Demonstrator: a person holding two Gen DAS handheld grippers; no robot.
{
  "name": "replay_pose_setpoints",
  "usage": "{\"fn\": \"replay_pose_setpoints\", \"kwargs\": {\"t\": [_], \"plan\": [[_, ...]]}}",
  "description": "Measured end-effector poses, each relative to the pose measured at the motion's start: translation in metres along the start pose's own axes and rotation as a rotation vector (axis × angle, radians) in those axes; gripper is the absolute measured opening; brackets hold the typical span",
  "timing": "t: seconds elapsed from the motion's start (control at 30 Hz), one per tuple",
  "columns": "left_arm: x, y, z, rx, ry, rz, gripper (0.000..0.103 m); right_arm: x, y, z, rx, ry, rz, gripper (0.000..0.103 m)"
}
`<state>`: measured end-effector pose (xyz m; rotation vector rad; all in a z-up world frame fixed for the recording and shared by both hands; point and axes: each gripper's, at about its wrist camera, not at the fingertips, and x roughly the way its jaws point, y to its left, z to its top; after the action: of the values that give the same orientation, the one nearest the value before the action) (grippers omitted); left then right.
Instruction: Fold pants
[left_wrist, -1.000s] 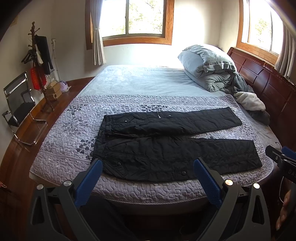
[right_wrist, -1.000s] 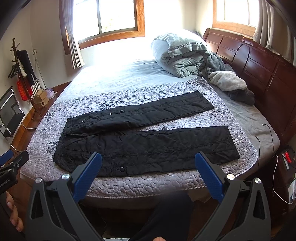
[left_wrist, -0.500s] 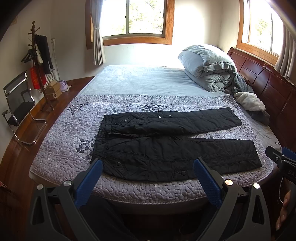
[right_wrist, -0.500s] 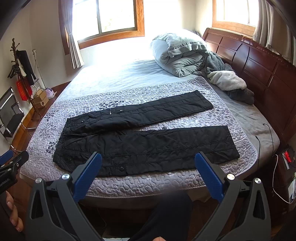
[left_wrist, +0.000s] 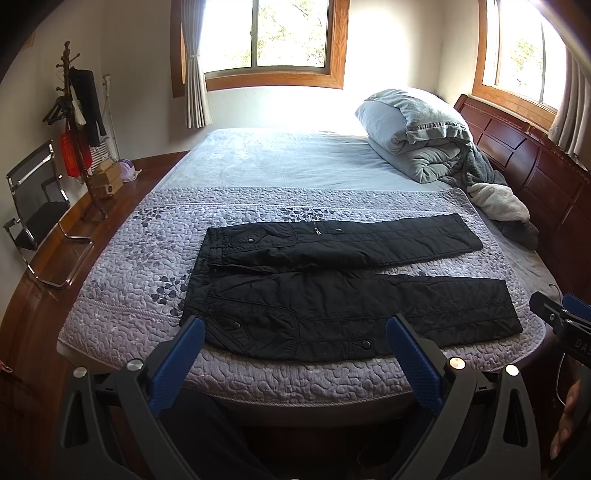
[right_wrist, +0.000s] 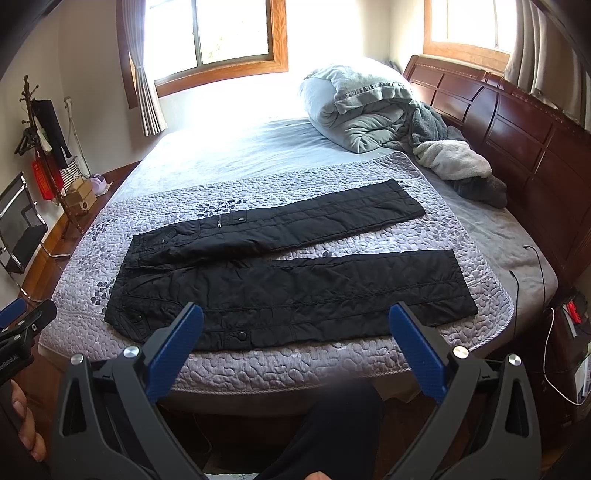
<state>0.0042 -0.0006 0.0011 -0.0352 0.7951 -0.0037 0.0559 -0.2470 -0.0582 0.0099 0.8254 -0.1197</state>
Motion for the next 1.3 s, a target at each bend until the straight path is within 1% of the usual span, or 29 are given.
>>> {"fn": "replay_pose_setpoints", "kwargs": {"t": [0.47, 0.7, 0.8, 0.9, 0.97, 1.0, 1.03, 1.07, 1.1, 1.13, 1.17, 1.2, 1.27, 1.3], "plan": [[0.004, -0.003, 0.000, 0.003, 0.007, 0.001, 0.099, 0.001, 0.000, 0.000, -0.001, 0.004, -0.002, 0.101], [0.007, -0.002, 0.001, 0.000, 0.010, 0.010, 0.099, 0.009, 0.003, 0.001, -0.005, 0.017, -0.001, 0.101], [0.012, 0.002, 0.001, -0.001, 0.020, 0.020, 0.099, 0.014, 0.004, 0.003, -0.007, 0.024, -0.003, 0.101], [0.020, 0.008, 0.001, -0.011, 0.040, 0.007, 0.099, 0.021, 0.004, 0.003, -0.007, 0.029, -0.005, 0.101], [0.034, 0.015, 0.000, -0.021, 0.074, -0.038, 0.099, 0.029, 0.000, 0.004, -0.006, 0.015, 0.019, 0.101], [0.049, 0.021, -0.003, -0.027, 0.108, -0.053, 0.099, 0.036, -0.004, 0.005, 0.000, 0.014, 0.048, 0.101], [0.067, 0.029, -0.006, -0.039, 0.157, -0.085, 0.099, 0.049, -0.010, 0.005, 0.014, 0.030, 0.078, 0.101], [0.084, 0.039, -0.010, -0.055, 0.199, -0.142, 0.099, 0.065, -0.018, 0.005, 0.041, 0.074, 0.098, 0.101], [0.104, 0.053, -0.016, -0.089, 0.241, -0.203, 0.099, 0.085, -0.029, 0.003, 0.079, 0.137, 0.129, 0.101], [0.122, 0.066, -0.021, -0.126, 0.281, -0.236, 0.099, 0.103, -0.039, 0.000, 0.119, 0.185, 0.170, 0.101], [0.140, 0.082, -0.025, -0.171, 0.322, -0.243, 0.099, 0.118, -0.049, -0.004, 0.153, 0.222, 0.200, 0.100], [0.157, 0.100, -0.030, -0.217, 0.345, -0.253, 0.099, 0.131, -0.057, -0.008, 0.178, 0.249, 0.213, 0.100], [0.191, 0.137, -0.040, -0.290, 0.382, -0.288, 0.099, 0.153, -0.073, -0.017, 0.217, 0.284, 0.203, 0.101], [0.210, 0.155, -0.045, -0.319, 0.424, -0.284, 0.099, 0.160, -0.081, -0.022, 0.236, 0.287, 0.206, 0.101]]}}
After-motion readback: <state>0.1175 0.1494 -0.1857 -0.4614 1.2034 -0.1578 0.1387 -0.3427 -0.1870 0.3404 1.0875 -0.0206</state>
